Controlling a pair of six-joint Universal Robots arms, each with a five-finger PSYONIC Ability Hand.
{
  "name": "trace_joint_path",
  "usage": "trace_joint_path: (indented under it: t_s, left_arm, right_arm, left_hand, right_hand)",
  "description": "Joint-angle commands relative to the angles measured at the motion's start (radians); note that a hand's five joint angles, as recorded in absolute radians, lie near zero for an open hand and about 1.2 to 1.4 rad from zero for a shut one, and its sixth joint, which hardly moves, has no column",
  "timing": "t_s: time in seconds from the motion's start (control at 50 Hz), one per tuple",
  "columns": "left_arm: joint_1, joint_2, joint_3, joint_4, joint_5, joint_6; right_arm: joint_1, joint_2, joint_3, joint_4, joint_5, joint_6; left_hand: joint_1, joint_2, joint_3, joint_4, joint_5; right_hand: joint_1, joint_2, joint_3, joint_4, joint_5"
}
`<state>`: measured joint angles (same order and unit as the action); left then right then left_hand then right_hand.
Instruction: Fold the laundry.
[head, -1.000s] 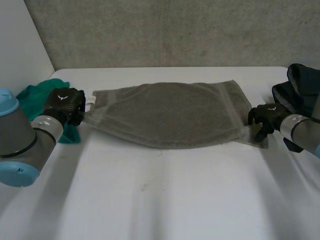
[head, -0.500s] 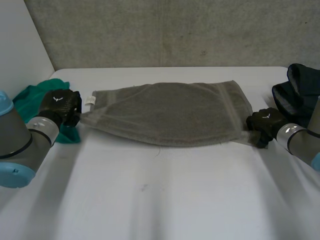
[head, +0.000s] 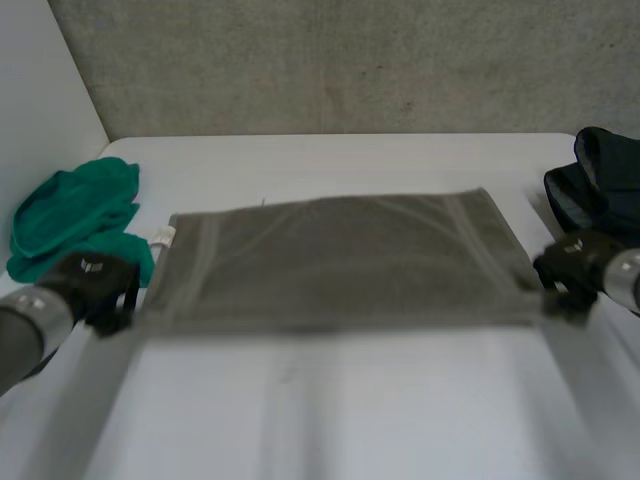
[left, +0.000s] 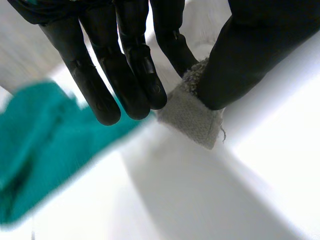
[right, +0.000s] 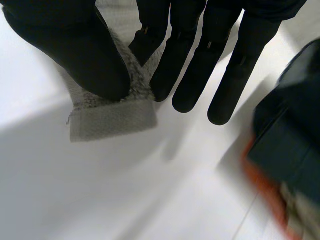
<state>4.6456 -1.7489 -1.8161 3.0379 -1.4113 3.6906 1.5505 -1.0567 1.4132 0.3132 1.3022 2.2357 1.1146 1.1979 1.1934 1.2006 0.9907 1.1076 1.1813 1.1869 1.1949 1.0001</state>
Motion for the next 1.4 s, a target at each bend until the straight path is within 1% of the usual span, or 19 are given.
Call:
trace_joint_path:
  t_s: [0.02, 0.1, 0.2, 0.32, 0.4, 0.54, 0.56, 0.6, 0.62, 0.7, 0.74, 0.78, 0.86, 0.92, 0.96, 1.12, 1.22, 1.3, 1.4]
  left_arm:
    - [0.058, 0.095, -0.114, -0.278, 0.067, 0.199]
    - [0.035, 0.086, -0.105, -0.225, 0.11, 0.212]
    - [-0.013, -0.009, -0.01, -0.096, 0.088, 0.172]
    - [-0.056, -0.18, 0.205, 0.051, -0.018, 0.079]
    - [-0.082, -0.295, 0.341, 0.094, -0.083, 0.042]
    - [-0.131, -0.444, 0.524, 0.088, -0.113, 0.022]
    - [-0.143, -0.472, 0.555, 0.087, -0.113, 0.02]
    - [-0.156, -0.494, 0.583, 0.088, -0.12, 0.026]
    - [-0.166, -0.501, 0.603, 0.087, -0.129, 0.026]
    - [-0.171, -0.483, 0.604, 0.104, -0.155, 0.02]
    - [-0.166, -0.454, 0.583, 0.108, -0.149, 0.017]
    - [-0.16, -0.422, 0.545, 0.117, -0.135, 0.017]
    - [-0.153, -0.411, 0.485, 0.163, -0.052, 0.023]
    - [-0.153, -0.449, 0.48, 0.209, -0.003, 0.031]
    - [-0.153, -0.478, 0.488, 0.235, 0.005, 0.043]
    - [-0.153, -0.648, 0.641, 0.323, -0.014, 0.097]
    - [-0.146, -0.736, 0.796, 0.399, -0.026, 0.095]
    - [-0.157, -0.709, 0.822, 0.432, -0.06, 0.059]
    - [-0.171, -0.632, 0.755, 0.438, -0.074, -0.02]
  right_arm:
    - [-0.05, -0.088, 0.072, 0.282, 0.054, -0.173]
    - [-0.029, -0.086, 0.057, 0.207, 0.054, -0.15]
    - [0.022, -0.031, -0.019, 0.081, 0.055, -0.062]
    - [0.085, 0.102, -0.189, -0.087, 0.054, 0.097]
    - [0.109, 0.194, -0.299, -0.184, 0.069, 0.163]
    - [0.158, 0.333, -0.444, -0.23, 0.12, 0.151]
    - [0.175, 0.363, -0.477, -0.23, 0.144, 0.147]
    - [0.189, 0.385, -0.499, -0.235, 0.173, 0.14]
    - [0.204, 0.4, -0.517, -0.238, 0.211, 0.142]
    - [0.224, 0.388, -0.531, -0.262, 0.262, 0.153]
    - [0.224, 0.353, -0.513, -0.269, 0.246, 0.171]
    - [0.224, 0.313, -0.475, -0.272, 0.198, 0.185]
    - [0.224, 0.296, -0.436, -0.266, 0.106, 0.17]
    - [0.224, 0.334, -0.448, -0.255, 0.092, 0.148]
    - [0.227, 0.363, -0.467, -0.256, 0.098, 0.139]
    - [0.235, 0.549, -0.661, -0.359, 0.123, 0.16]
    - [0.234, 0.635, -0.782, -0.546, 0.157, 0.264]
    - [0.24, 0.624, -0.775, -0.66, 0.184, 0.314]
    - [0.247, 0.551, -0.679, -0.655, 0.172, 0.314]
  left_hand:
    - [0.282, 0.198, 0.203, 0.196, 0.231]
    - [0.282, 0.198, 0.203, 0.196, 0.231]
    - [0.282, 0.198, 0.203, 0.196, 0.231]
    - [0.282, 0.198, 0.203, 0.196, 0.231]
    - [0.282, 0.198, 0.203, 0.196, 0.231]
    - [0.282, 0.198, 0.203, 0.196, 0.231]
    - [0.209, 0.126, 0.13, 0.123, 0.159]
    - [-0.329, -0.412, -0.408, -0.415, -0.38]
    - [-0.94, -1.023, -1.019, -1.026, -0.991]
    - [-0.94, -1.023, -1.019, -1.026, -0.991]
    - [-0.94, -1.023, -1.019, -1.026, -0.991]
    - [-0.94, -1.023, -1.019, -1.026, -0.991]
    - [-0.94, -1.023, -1.019, -1.026, -0.991]
    - [-0.94, -1.023, -1.019, -1.026, -0.991]
    - [-0.94, -1.023, -1.019, -1.026, -0.991]
    - [-0.94, -1.023, -1.019, -1.026, -0.991]
    - [-0.94, -1.023, -1.019, -1.026, -0.991]
    - [-0.94, -1.023, -1.019, -1.026, -0.991]
    - [-0.94, -1.023, -1.019, -1.026, -0.991]
  right_hand:
    - [0.289, 0.215, 0.209, 0.201, 0.222]
    - [0.289, 0.215, 0.209, 0.201, 0.222]
    - [0.289, 0.215, 0.209, 0.201, 0.222]
    - [0.289, 0.215, 0.209, 0.201, 0.222]
    - [0.289, 0.215, 0.209, 0.201, 0.222]
    - [0.289, 0.215, 0.209, 0.201, 0.222]
    - [0.082, 0.008, 0.003, -0.005, 0.015]
    - [-0.51, -0.584, -0.589, -0.597, -0.577]
    - [-0.933, -1.007, -1.012, -1.02, -1.0]
    - [-0.933, -1.007, -1.012, -1.02, -1.0]
    - [-0.933, -1.007, -1.012, -1.02, -1.0]
    - [-0.933, -1.007, -1.012, -1.02, -1.0]
    - [-0.933, -1.007, -1.012, -1.02, -1.0]
    - [-0.933, -1.007, -1.012, -1.02, -1.0]
    - [-0.933, -1.007, -1.012, -1.02, -1.0]
    - [-0.933, -1.007, -1.012, -1.02, -1.0]
    - [-0.933, -1.007, -1.012, -1.02, -1.0]
    - [-0.933, -1.007, -1.012, -1.02, -1.0]
    - [-0.933, -1.007, -1.012, -1.02, -1.0]
